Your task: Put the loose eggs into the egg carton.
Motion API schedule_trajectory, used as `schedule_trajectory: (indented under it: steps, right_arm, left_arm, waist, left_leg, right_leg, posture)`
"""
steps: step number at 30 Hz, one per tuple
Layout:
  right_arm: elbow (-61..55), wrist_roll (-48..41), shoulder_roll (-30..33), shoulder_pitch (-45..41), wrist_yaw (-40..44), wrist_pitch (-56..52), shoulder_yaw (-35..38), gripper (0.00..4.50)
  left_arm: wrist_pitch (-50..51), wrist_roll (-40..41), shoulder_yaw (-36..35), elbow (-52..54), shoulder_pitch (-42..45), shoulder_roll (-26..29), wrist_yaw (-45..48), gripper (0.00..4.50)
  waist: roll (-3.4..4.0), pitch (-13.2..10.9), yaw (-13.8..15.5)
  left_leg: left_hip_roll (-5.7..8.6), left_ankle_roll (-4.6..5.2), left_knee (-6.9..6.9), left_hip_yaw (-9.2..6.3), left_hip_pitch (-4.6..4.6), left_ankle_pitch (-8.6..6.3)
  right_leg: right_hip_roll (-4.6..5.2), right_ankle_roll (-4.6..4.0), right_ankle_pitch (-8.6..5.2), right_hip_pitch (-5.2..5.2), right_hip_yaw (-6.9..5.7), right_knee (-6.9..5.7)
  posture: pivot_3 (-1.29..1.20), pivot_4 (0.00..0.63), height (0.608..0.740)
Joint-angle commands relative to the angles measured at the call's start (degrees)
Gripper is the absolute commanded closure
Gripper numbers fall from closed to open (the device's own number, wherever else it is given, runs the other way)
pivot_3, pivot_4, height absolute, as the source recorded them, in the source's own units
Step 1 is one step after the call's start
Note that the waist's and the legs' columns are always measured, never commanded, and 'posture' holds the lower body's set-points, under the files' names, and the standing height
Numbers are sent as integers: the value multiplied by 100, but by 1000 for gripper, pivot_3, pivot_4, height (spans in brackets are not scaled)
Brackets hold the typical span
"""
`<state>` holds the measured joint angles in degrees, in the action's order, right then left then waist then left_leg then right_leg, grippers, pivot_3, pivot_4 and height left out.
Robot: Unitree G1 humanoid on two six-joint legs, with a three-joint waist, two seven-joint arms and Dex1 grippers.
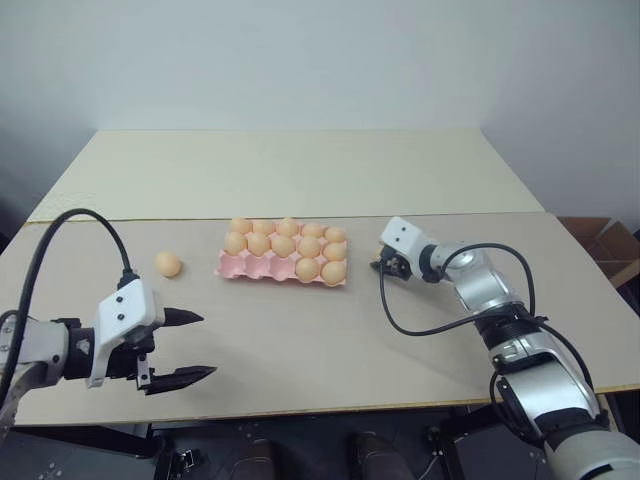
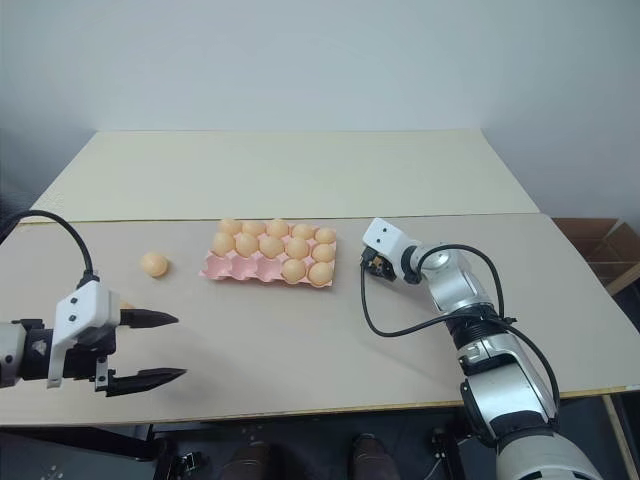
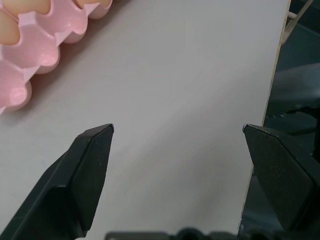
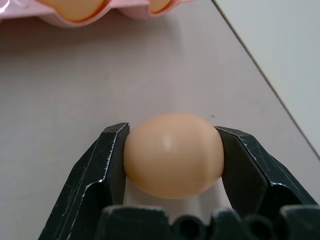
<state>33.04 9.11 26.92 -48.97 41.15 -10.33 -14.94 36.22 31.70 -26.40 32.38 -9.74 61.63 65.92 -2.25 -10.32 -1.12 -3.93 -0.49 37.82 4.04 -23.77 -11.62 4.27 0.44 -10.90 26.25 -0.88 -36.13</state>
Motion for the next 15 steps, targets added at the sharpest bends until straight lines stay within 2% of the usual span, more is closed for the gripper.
schedule_trajectory:
  steps: [1, 4, 9, 15]
  right_arm:
    - [-934, -46, 95, -30, -27, -124, 218, 1946]
    - [-1794, -205, -25, -46, 16, -296, 271, 1946]
    - [-2591, -447, -397, -97, 153, -630, 182, 1946]
    - [-2480, -316, -1093, -190, 58, -525, -260, 1946]
  left_arm:
    - [-43, 27, -76, 32, 37, 83, 28, 0]
    - [-43, 18, -96, 38, 6, 74, 37, 0]
    - [-53, -16, -186, 27, -93, 83, 86, 0]
    - [83, -103, -449, 70, -485, 96, 113, 0]
  waist:
    - [1, -1, -3]
    - [1, -1, -12]
    - [2, -1, -6]
    - [1, -1, -9]
  left_leg:
    - [0, 0, 0, 0, 0, 0]
    - [-2, 0, -1, 0, -1, 0]
    - [-6, 0, -1, 0, 2, 0]
    - [-5, 0, -1, 0, 1, 0]
  right_leg:
    - [0, 0, 0, 0, 0, 0]
    - [-2, 1, 1, 2, 0, 0]
    - [-5, 1, 0, 3, -2, -6]
    - [-3, -1, 0, 3, -3, -5]
  posture:
    - [0, 150, 740]
    - [0, 150, 740]
    - [0, 150, 740]
    - [0, 150, 740]
